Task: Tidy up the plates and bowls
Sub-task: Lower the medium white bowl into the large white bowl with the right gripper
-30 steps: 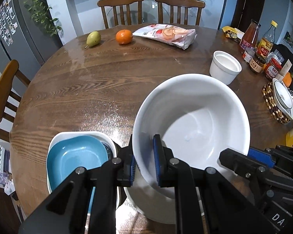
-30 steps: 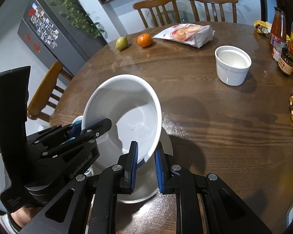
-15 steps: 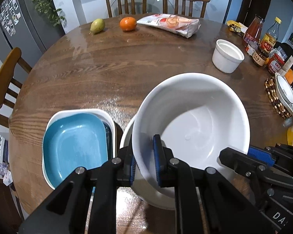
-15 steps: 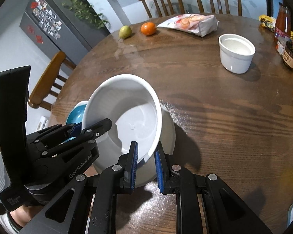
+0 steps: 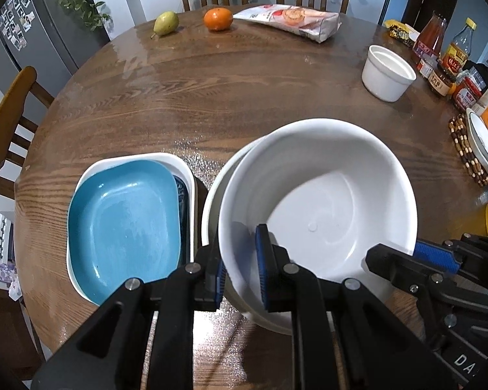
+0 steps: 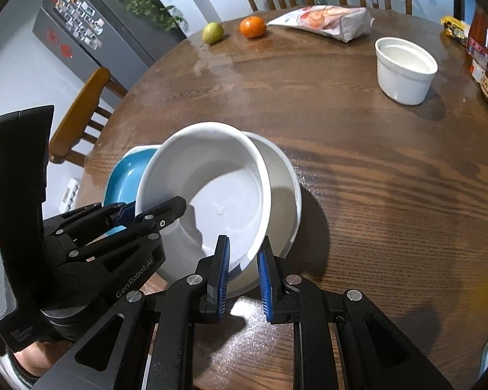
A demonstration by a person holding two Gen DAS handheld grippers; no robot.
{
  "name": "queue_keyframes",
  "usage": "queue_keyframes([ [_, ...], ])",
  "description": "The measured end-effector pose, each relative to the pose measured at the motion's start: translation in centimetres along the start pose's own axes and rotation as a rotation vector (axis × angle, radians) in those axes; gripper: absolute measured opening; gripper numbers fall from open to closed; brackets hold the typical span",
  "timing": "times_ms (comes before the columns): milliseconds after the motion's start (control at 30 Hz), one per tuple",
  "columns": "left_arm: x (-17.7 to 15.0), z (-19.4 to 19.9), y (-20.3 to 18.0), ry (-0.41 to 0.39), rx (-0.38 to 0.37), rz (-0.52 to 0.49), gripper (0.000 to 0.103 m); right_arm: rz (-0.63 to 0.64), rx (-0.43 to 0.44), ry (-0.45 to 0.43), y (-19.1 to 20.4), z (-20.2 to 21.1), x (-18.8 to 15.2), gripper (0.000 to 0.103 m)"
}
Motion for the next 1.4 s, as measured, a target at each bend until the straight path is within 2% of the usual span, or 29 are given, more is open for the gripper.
queue_keyframes([
  [433, 0.4, -0.2, 0.0, 0.024, 0.002, -0.012, 0.015, -0.005, -0.001, 0.031, 0.0, -0.4, 0.1, 0.019],
  [667, 0.7, 0.0, 0.2, 0.041, -0.028, 0.001, 0.014, -0.003, -0.001, 0.017, 0.0, 0.0, 0.6, 0.019],
  [833, 1.5, 0.8, 0.1, 0.019, -0.035, -0.012, 0.014, 0.002, -0.008, -0.001, 0.2, 0.6, 1.5, 0.019],
  [1200, -0.1, -0.2, -0.1, 0.071, -0.043, -0.010, 0.015, -0.010, -0.003, 0.050, 0.1, -0.2, 0.0, 0.019],
  [1400, 0.0, -0.2, -0.1, 0.063, -0.030, -0.022, 0.016, -0.002, -0.020, 0.058, 0.0, -0.4, 0.0, 0.019],
])
Point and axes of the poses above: each gripper's, at about its wrist camera, not at the fingertips, and z roughly against the way its jaws point, y to its left, x to its top, the point moved 9 cm from there along -z, roughly the way its jaws point, and after that the axes turned 13 degrees about z, right-handed, at the moved point
